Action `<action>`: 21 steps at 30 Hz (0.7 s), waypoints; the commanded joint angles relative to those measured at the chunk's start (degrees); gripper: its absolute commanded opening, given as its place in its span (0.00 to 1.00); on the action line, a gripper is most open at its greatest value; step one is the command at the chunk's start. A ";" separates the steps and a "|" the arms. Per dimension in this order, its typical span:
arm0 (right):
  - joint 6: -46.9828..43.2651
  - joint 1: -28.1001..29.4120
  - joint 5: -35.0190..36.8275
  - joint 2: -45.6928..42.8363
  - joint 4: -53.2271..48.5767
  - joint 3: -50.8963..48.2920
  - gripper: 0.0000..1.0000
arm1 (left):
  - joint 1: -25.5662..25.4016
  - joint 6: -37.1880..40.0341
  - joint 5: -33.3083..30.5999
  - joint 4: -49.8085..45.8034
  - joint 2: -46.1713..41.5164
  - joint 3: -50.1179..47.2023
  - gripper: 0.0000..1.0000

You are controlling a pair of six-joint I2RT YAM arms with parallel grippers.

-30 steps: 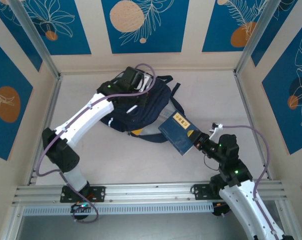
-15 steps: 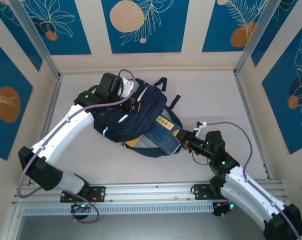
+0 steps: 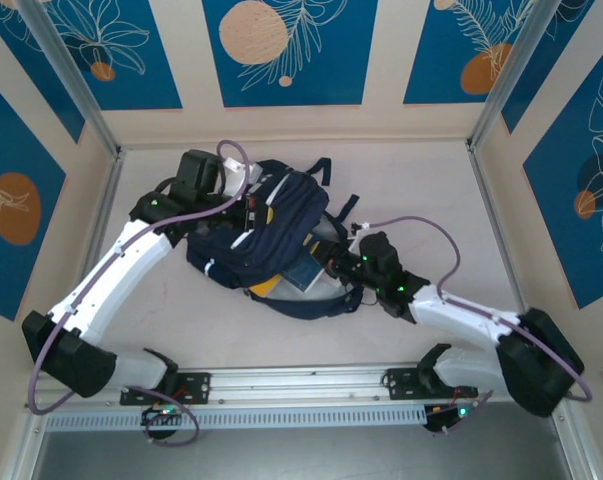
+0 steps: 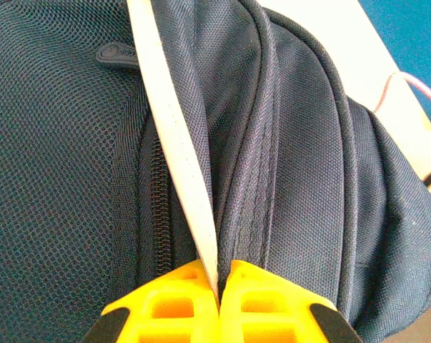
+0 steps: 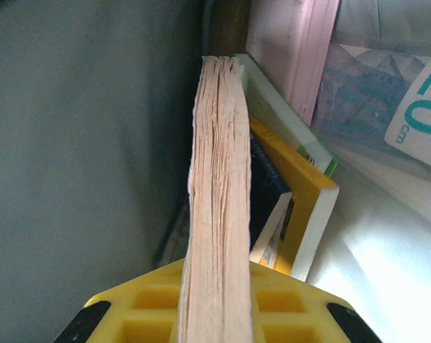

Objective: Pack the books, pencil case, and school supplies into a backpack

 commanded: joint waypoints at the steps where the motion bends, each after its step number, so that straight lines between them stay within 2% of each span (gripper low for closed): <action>1: -0.13 1.51 2.14 6.14 8.62 3.78 0.00 | 0.73 -1.39 7.60 8.48 -4.35 0.61 0.00; 5: -0.68 3.37 2.31 15.10 11.04 10.01 0.00 | 0.77 -3.13 9.00 10.61 -5.03 -1.52 0.00; 10: 0.09 4.24 3.25 26.08 8.19 19.23 0.00 | 0.83 -6.16 10.86 14.35 -5.47 -4.32 0.00; 13: 0.61 4.05 1.26 33.64 10.98 24.66 0.02 | 0.78 -7.43 11.21 15.25 -5.65 -4.95 0.00; 16: -0.62 4.01 -2.48 39.97 12.46 30.36 0.13 | 0.80 -7.56 10.44 15.25 -6.16 -5.04 0.00; 21: -0.74 3.30 -8.03 44.01 15.21 33.23 0.43 | 0.81 -7.75 8.47 14.98 -6.75 -5.17 0.00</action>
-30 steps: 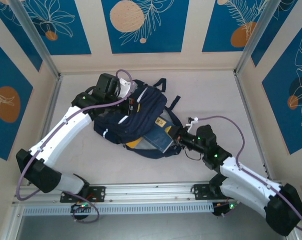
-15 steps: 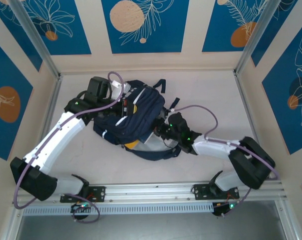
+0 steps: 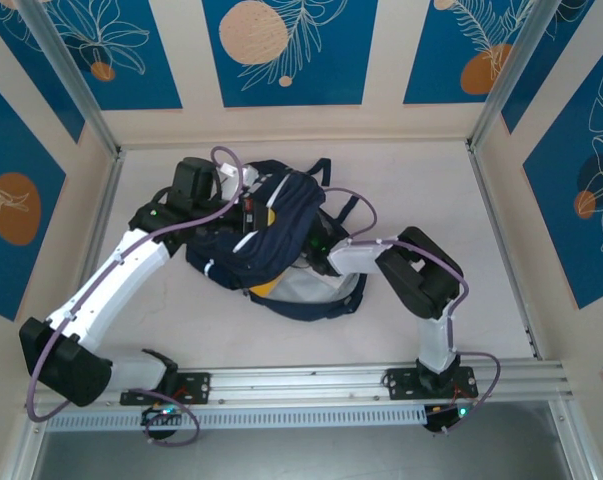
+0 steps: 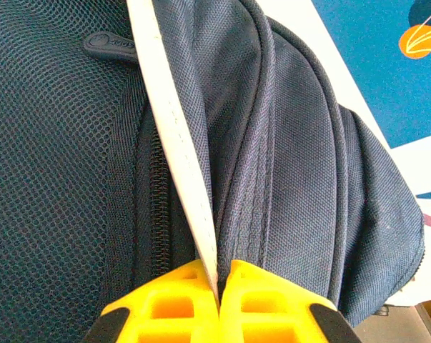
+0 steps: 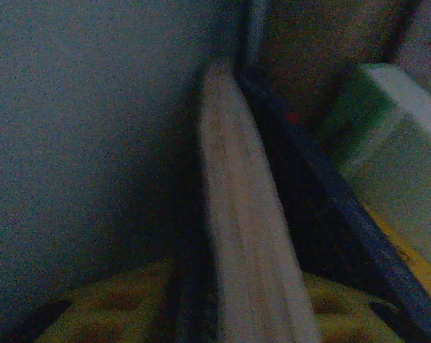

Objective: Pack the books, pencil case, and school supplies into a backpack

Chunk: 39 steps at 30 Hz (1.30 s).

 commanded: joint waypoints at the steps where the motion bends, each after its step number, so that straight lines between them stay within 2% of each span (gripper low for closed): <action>1: -1.43 -0.99 -4.32 1.03 1.23 0.23 0.48 | 0.19 -1.60 3.24 6.81 -4.19 1.19 0.00; 4: -4.07 -1.76 -4.81 -3.42 -0.66 -2.48 0.62 | 0.33 -1.91 0.77 6.35 -4.63 0.90 0.00; 8: -9.09 -2.04 -5.20 -9.87 -5.68 -6.76 0.74 | 0.64 -2.69 -2.20 6.87 -5.35 -0.06 0.00; 12: -11.68 -2.65 -5.22 -15.45 -6.84 -13.31 0.81 | 0.98 -3.01 -3.03 7.00 -5.31 -0.63 0.00; 18: -14.97 -4.48 -4.21 -25.32 -10.20 -22.81 0.81 | 1.09 -3.59 -4.41 7.58 -5.64 -2.61 0.00; 21: -17.87 -5.53 -2.12 -32.34 -17.44 -26.41 0.78 | 1.10 -3.75 -4.71 7.37 -5.92 -3.38 0.00; 25: -21.38 -7.53 4.49 -45.49 -31.66 -30.69 0.69 | 1.11 -4.72 -5.33 7.26 -6.39 -4.80 0.00; 29: -23.27 -9.71 8.89 -59.73 -43.79 -34.49 0.54 | 0.92 -9.10 -5.34 9.23 -6.56 -8.36 0.00; 32: -23.72 -9.90 14.91 -68.01 -56.17 -34.53 0.34 | -0.05 -10.64 -6.63 10.51 -6.28 -11.29 0.00; 33: -23.01 -10.14 16.47 -69.91 -59.62 -34.68 0.31 | -0.66 -10.77 -7.43 10.56 -5.94 -12.08 0.00; 35: -21.79 -10.58 17.59 -72.12 -63.75 -35.29 0.28 | -1.78 -11.19 -9.03 10.45 -4.99 -13.03 0.00; 39: -18.47 -11.62 17.52 -70.86 -66.59 -36.92 0.35 | -4.50 -11.32 -10.34 11.06 -1.69 -13.44 0.00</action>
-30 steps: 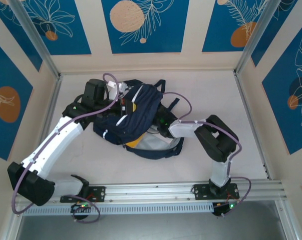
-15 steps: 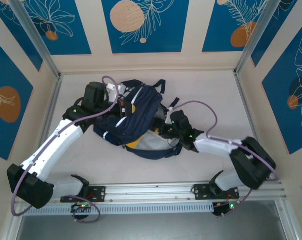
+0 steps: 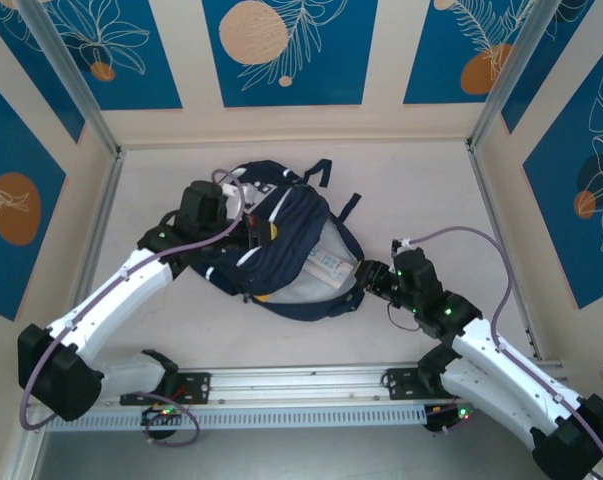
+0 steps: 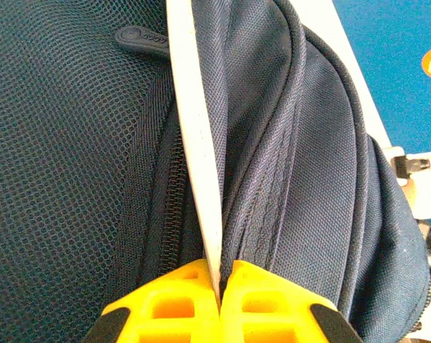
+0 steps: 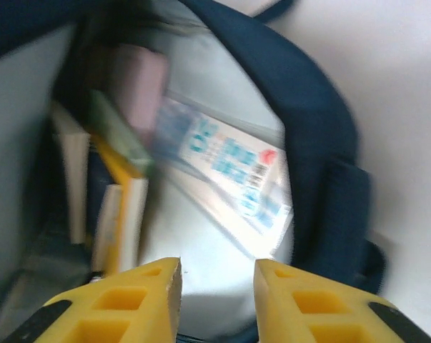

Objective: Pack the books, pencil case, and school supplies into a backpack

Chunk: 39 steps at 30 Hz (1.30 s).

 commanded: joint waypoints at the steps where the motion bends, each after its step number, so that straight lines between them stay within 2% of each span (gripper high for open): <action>1: 3.52 -0.99 3.18 2.69 -8.57 -1.96 0.36 | -2.09 -1.95 -4.61 0.82 2.87 -0.64 0.00; 7: 4.96 -3.78 -3.78 13.54 -1.80 -2.18 0.36 | -8.28 -4.72 -6.45 1.33 9.71 0.15 0.00; 11: 3.48 -4.94 -7.55 20.01 4.17 -1.26 0.35 | -10.55 -8.03 -8.51 1.69 13.48 -0.04 0.00; 15: 2.14 -7.65 -11.66 27.13 9.91 0.33 0.33 | -11.35 -11.19 -9.63 4.36 16.01 -0.10 0.00; 19: -0.82 -10.40 -11.73 34.87 12.73 4.24 0.33 | -11.34 -13.44 -9.72 6.79 19.03 1.66 0.00; 23: -2.17 -13.33 -13.39 40.04 10.76 9.61 0.37 | -11.33 -14.94 -8.30 9.46 23.47 5.34 0.00; 26: -2.08 -12.99 -10.07 37.27 8.15 10.63 0.43 | -11.12 -16.24 -8.03 10.93 27.00 8.85 0.00; 31: -1.69 -11.39 -1.86 26.78 2.62 7.33 0.48 | -9.36 -19.52 -7.38 14.97 32.58 13.20 0.00; 35: -2.41 -11.23 1.51 18.42 -2.63 4.09 0.51 | -8.77 -21.21 -2.61 18.99 36.59 16.49 0.00; 39: -2.98 -10.69 1.48 10.01 -6.11 1.66 0.50 | -8.77 -20.61 -0.55 20.30 35.44 16.65 0.20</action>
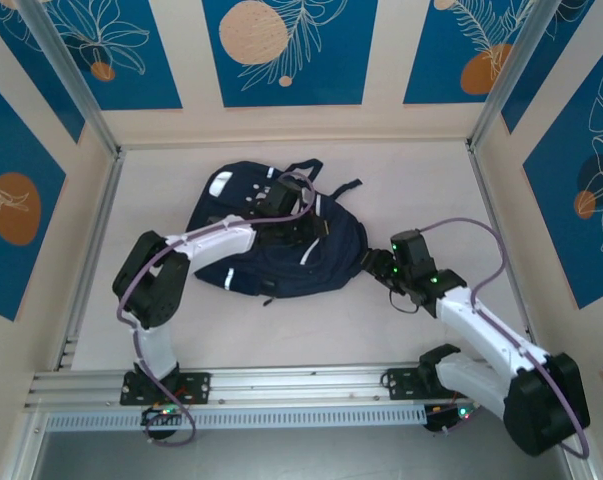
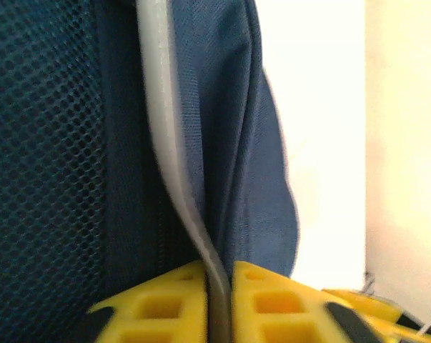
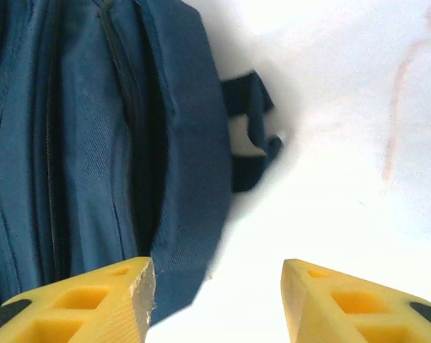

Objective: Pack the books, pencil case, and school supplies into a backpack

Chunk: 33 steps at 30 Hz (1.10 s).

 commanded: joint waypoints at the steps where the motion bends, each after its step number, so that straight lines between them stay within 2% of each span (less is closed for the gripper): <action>1: -1.43 0.76 1.80 -6.00 -5.56 -2.42 0.50 | 0.23 0.22 3.78 4.23 -2.26 1.46 0.24; 6: -5.18 4.35 2.12 -9.60 -6.54 -1.77 0.48 | 0.33 5.74 0.65 -2.20 -10.91 -1.79 0.41; 9: -7.99 9.41 5.21 -7.64 -7.01 0.69 0.48 | 0.33 9.46 -1.62 -6.97 -17.17 -4.00 0.50; 14: -12.11 20.53 8.58 -3.18 -6.61 5.15 0.49 | 0.38 14.60 -3.97 -13.85 -28.56 -9.98 0.58; 18: -14.80 29.66 9.40 -0.94 -5.15 6.65 0.50 | 0.68 16.22 -12.17 -20.27 -39.40 -15.50 0.68; 22: -15.40 37.37 11.26 3.19 -4.61 7.69 0.54 | 0.99 13.12 -21.47 -25.59 -48.61 -21.86 0.73; 26: -13.36 39.40 8.20 8.35 -2.77 8.37 0.53 | 1.20 9.33 -28.35 -28.28 -54.94 -27.68 0.77; 31: -13.44 39.19 -1.38 16.94 1.26 11.30 0.52 | 1.29 5.04 -28.58 -27.15 -57.80 -32.57 0.77; 33: -12.53 39.35 -2.78 20.51 0.92 13.29 0.51 | 1.32 4.28 -28.38 -27.19 -57.72 -33.32 0.77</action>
